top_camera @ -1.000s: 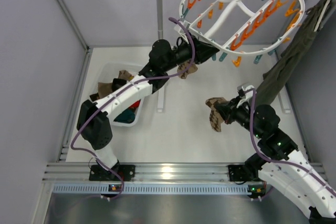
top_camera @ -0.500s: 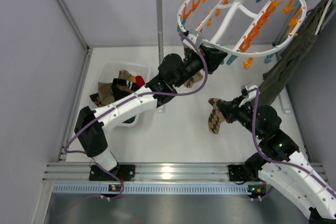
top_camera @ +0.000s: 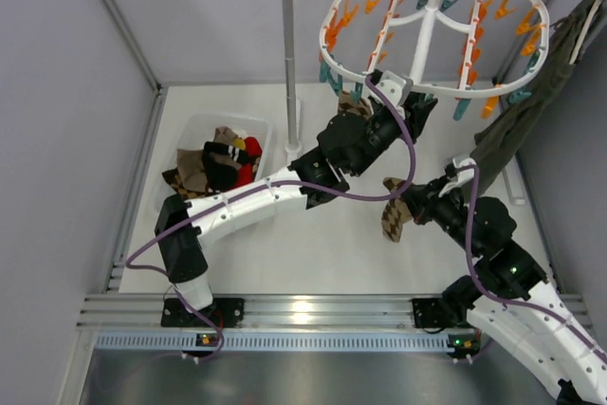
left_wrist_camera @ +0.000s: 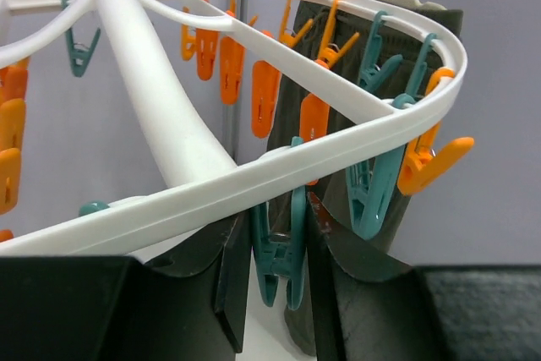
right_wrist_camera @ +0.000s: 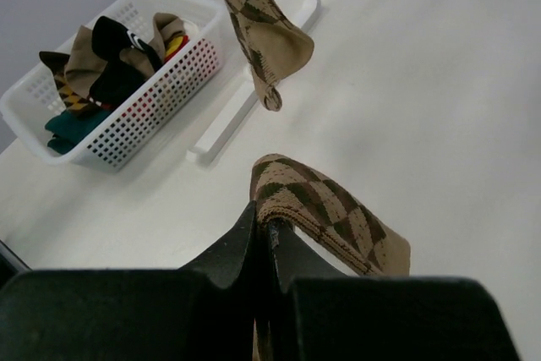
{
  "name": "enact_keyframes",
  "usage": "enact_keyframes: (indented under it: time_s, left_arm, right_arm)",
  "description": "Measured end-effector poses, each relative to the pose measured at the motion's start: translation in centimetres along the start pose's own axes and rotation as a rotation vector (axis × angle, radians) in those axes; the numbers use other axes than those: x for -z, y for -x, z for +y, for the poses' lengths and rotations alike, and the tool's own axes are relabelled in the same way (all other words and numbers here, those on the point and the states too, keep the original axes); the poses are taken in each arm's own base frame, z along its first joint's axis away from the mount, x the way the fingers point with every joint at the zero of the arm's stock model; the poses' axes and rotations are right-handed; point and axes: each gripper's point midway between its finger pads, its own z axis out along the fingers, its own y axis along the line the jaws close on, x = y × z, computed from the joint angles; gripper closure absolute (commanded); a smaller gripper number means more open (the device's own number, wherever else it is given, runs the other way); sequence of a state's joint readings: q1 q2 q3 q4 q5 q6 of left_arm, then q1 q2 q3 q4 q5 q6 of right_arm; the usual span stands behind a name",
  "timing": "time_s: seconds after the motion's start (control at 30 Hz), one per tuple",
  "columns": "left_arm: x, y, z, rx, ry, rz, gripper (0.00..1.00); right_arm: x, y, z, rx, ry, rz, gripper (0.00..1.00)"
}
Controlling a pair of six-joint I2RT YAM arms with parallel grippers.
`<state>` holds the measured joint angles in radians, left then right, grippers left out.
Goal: Remove the socks clipped to the hanger
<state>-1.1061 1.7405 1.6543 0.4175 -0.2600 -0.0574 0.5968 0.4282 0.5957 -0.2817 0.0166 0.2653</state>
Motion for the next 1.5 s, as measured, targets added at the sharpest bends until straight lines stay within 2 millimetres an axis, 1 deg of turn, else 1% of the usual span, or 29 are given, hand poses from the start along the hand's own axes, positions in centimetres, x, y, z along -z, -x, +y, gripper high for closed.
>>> enact_keyframes:
  time_s: [0.03, 0.1, 0.2, 0.23, 0.43, 0.47, 0.5, 0.53, 0.63, 0.73, 0.83, 0.93, 1.0, 1.07, 1.23, 1.3, 1.37, 1.4, 1.47, 1.5]
  left_arm:
    - [-0.1, -0.1, -0.1, -0.007, 0.002, 0.002, 0.63]
    - [-0.3, -0.4, -0.3, -0.019, 0.009, 0.009, 0.55]
    - [-0.6, -1.0, -0.5, -0.043, 0.010, 0.023, 0.52]
    - [-0.6, -1.3, -0.8, -0.052, 0.006, 0.029, 0.47]
    - [-0.2, -2.1, -2.8, -0.082, -0.018, 0.053, 0.32]
    - [-0.1, -2.1, -3.0, -0.083, -0.019, 0.053, 0.14]
    - [0.0, -2.1, -3.2, -0.092, -0.020, 0.055, 0.04]
    - [0.0, -2.2, -3.4, -0.096, -0.018, 0.057, 0.02]
    - [0.3, -2.5, -3.5, -0.106, -0.004, 0.070, 0.02]
    - [1.3, -3.1, -3.3, -0.122, 0.017, 0.094, 0.02]
    - [3.2, -3.6, -3.1, -0.145, 0.044, 0.133, 0.02]
    - [5.5, -3.5, -2.3, -0.160, 0.101, 0.168, 0.02]
    - [7.2, -3.1, -1.0, -0.171, 0.167, 0.190, 0.02]
    - [9.0, -2.6, 1.0, -0.173, 0.254, 0.209, 0.02]
    - [14.5, -2.1, 7.5, -0.167, 0.511, 0.280, 0.02]
    - [17.1, -1.9, 10.5, -0.144, 0.611, 0.301, 0.02]
    - [19.9, -1.5, 14.0, -0.111, 0.708, 0.314, 0.01]
    - [21.5, -1.2, 16.1, -0.097, 0.767, 0.319, 0.02]
    - [24.5, -0.3, 19.7, -0.068, 0.879, 0.308, 0.01]
    - [26.2, 0.3, 21.6, -0.051, 0.945, 0.293, 0.01]
  right_arm:
    - [0.1, 0.0, -0.1, 0.000, -0.005, -0.003, 1.00]
    - [0.3, 0.2, -0.3, 0.000, -0.016, -0.011, 1.00]
    - [0.5, 0.1, -0.7, -0.001, -0.036, -0.012, 1.00]
    - [0.6, 0.2, -0.8, -0.001, -0.042, -0.014, 1.00]
    - [0.9, 0.2, -1.2, -0.009, -0.069, -0.021, 1.00]
    - [0.9, 0.2, -1.3, -0.010, -0.072, -0.022, 1.00]
    - [1.0, 0.2, -1.4, -0.010, -0.076, -0.021, 1.00]
    - [1.0, 0.2, -1.4, -0.013, -0.080, -0.021, 1.00]
    - [1.0, 0.1, -1.6, -0.021, -0.092, -0.019, 1.00]
    - [1.0, 0.0, -1.6, -0.027, -0.095, -0.016, 1.00]
    - [0.9, 0.0, -1.4, -0.033, -0.084, -0.014, 1.00]
    - [0.7, -0.3, -0.6, -0.033, -0.036, 0.005, 1.00]
    - [0.3, -0.6, 0.4, -0.034, 0.015, 0.023, 1.00]
    - [-0.3, -0.8, 1.4, -0.036, 0.073, 0.044, 1.00]
    - [-2.4, -1.5, 4.0, -0.059, 0.214, 0.096, 1.00]
    - [-3.6, -1.7, 5.0, -0.077, 0.270, 0.111, 1.00]
    - [-4.8, -2.0, 6.0, -0.090, 0.314, 0.122, 1.00]
    - [-5.4, -2.5, 6.5, -0.097, 0.330, 0.138, 1.00]
    - [-6.1, -3.3, 7.5, -0.099, 0.363, 0.165, 1.00]
    - [-6.6, -3.7, 8.4, -0.097, 0.384, 0.185, 1.00]
